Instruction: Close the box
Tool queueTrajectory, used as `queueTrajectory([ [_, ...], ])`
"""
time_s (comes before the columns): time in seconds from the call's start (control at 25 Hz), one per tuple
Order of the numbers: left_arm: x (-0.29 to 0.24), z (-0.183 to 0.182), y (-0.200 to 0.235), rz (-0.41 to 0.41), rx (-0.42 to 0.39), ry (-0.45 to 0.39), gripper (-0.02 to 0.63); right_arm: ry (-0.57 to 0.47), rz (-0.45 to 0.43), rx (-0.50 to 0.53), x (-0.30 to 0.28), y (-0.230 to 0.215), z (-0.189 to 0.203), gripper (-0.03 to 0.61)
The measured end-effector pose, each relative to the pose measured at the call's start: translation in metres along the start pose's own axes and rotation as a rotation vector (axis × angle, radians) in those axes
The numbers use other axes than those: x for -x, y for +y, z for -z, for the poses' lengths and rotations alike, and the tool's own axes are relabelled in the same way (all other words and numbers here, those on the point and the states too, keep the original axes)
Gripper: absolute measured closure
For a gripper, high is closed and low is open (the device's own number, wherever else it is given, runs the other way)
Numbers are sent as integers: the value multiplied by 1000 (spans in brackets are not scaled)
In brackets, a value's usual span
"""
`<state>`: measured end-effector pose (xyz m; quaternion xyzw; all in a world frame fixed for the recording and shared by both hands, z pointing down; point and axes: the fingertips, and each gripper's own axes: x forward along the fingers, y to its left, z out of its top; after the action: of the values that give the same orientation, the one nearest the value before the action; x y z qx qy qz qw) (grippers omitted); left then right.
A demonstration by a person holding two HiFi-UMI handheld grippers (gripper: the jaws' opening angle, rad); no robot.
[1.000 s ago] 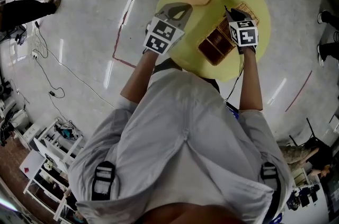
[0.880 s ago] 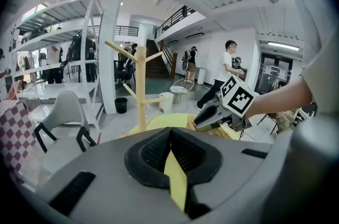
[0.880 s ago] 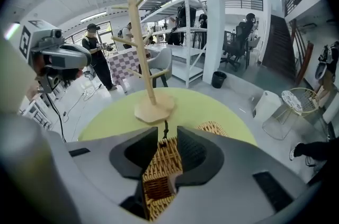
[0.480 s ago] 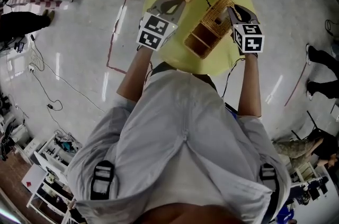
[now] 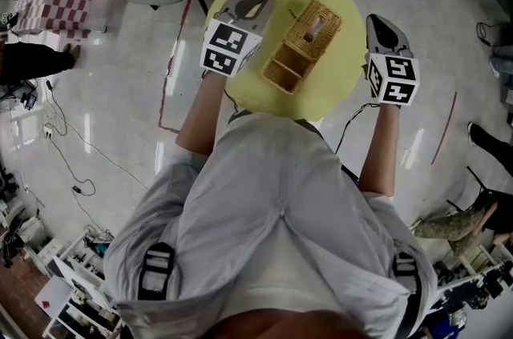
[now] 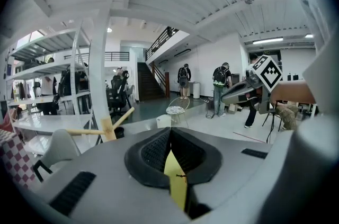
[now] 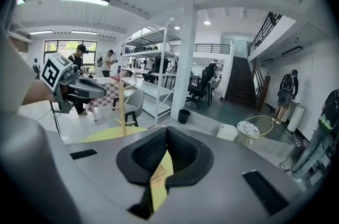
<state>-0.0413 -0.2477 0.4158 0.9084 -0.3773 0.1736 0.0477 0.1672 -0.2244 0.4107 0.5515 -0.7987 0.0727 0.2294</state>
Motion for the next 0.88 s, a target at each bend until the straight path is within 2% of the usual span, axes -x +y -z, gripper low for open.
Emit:
queueTrajectory([
  [0.48, 40, -75, -13, -49, -95, -126, 584, -151, 44, 66, 68, -9, -65, 555],
  [0.88, 65, -100, -27, -59, -144, -166, 584, -200, 32, 110, 96, 1, -90, 555],
])
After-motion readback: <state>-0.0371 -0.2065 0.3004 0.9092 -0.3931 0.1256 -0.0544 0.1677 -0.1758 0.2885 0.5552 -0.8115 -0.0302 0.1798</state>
